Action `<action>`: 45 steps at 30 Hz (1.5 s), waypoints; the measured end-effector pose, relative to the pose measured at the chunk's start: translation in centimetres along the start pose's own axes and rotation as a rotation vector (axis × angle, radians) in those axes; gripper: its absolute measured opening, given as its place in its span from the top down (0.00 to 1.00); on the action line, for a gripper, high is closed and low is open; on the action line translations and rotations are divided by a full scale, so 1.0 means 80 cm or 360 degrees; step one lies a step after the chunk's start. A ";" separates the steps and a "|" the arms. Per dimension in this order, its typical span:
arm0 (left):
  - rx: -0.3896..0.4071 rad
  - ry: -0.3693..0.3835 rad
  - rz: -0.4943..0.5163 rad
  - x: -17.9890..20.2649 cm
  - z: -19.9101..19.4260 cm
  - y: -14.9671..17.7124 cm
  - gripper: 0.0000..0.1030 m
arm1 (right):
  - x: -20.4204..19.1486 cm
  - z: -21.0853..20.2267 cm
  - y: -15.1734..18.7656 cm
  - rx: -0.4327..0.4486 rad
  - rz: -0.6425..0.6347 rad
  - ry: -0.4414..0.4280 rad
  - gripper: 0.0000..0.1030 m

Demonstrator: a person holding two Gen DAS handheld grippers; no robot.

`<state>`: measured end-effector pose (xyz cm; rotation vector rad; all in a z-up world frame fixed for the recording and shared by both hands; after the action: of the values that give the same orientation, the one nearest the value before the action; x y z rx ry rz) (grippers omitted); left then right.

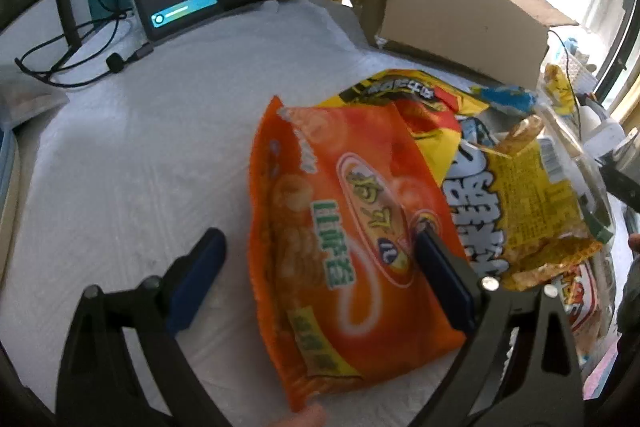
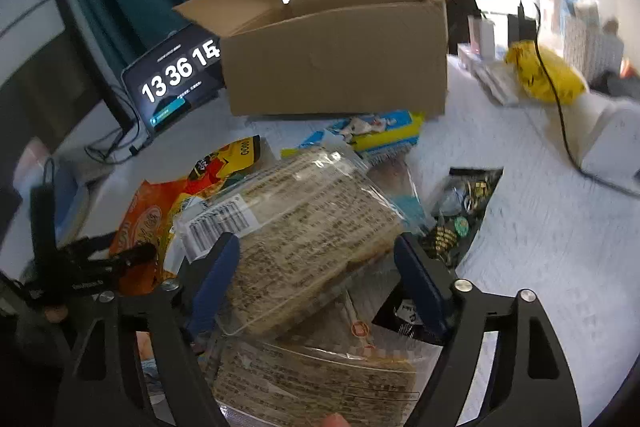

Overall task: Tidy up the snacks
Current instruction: 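Grasp the orange snack bag with left tool while right tool grasps clear bread pack, then lift both held packages over the box and release them inside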

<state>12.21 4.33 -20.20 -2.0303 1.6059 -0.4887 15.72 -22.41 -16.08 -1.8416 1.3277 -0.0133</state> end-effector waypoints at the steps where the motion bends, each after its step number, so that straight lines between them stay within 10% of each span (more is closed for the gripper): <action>1: -0.0004 0.0001 0.0003 0.001 -0.001 0.000 0.06 | 0.007 0.002 0.001 -0.0005 0.0048 -0.0033 0.17; 8: 0.0009 0.0088 0.0041 0.009 0.003 -0.004 0.09 | 0.032 0.014 0.006 -0.0032 0.0285 -0.0211 0.09; 15: 0.0053 0.0131 0.0085 0.009 -0.003 -0.006 0.50 | 0.026 0.026 -0.003 -0.0037 0.0316 -0.0245 0.10; 22: 0.0121 0.0158 0.0076 0.003 -0.019 -0.010 0.70 | -0.009 0.008 -0.014 0.0049 0.0053 -0.0021 0.52; 34: 0.0309 0.0193 0.0072 0.001 -0.063 -0.036 0.74 | -0.052 -0.047 -0.037 0.0254 -0.0247 0.0097 0.77; 45: 0.0500 0.0185 0.0075 -0.001 -0.092 -0.078 0.74 | -0.051 -0.079 -0.064 0.0388 -0.0318 0.0144 0.79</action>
<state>12.98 4.29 -10.56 -1.7541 1.5283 -0.8002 14.98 -22.66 -7.01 -1.7725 1.1418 -0.3528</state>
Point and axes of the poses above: each gripper's, at about its wrist camera, not at the fingertips, and z roughly the way its jaws point, x to its right, y to its underside, the point moved 2 cm from there along z, roughly the way its jaws point, and after that the axes turned 12 degrees about -y, right-handed, at the moved point
